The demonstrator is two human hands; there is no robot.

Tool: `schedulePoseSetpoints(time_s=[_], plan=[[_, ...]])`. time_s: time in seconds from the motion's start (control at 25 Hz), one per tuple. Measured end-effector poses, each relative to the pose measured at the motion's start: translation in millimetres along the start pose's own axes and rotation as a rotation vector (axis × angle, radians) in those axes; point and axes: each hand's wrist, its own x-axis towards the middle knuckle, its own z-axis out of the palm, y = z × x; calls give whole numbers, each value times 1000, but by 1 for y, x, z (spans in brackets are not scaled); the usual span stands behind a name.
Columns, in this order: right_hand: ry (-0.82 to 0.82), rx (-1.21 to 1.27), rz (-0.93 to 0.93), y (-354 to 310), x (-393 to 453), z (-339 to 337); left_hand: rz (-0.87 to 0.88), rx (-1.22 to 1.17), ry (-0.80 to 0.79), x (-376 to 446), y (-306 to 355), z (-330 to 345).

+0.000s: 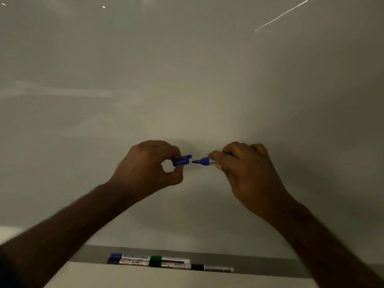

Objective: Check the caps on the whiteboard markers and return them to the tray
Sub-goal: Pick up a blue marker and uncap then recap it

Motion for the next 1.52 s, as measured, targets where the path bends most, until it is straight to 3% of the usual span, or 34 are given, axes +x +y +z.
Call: schedulePoseSetpoints(time_s=[0.36,0.48,0.6,0.92,1.08,1.32,1.52], plan=[[7,30,-37,-4,8,8,81,-76,-22,5,5,1],[18,63,-26,0,9,5,-125,-335,-29,9,3,2],[38,68,-24,4,10,5,-323,-463,-141,15,-1,7],[50,46,-48,8,11,8,-597,-984,-297,22,1,10],[30,23,-76,5,9,10,-686,-960,-466,21,-2,8],[57,43,-21,4,9,13,-563,-757,-267,18,12,16],[1,97,31,3,4,17,-478,-607,-219,12,19,28]])
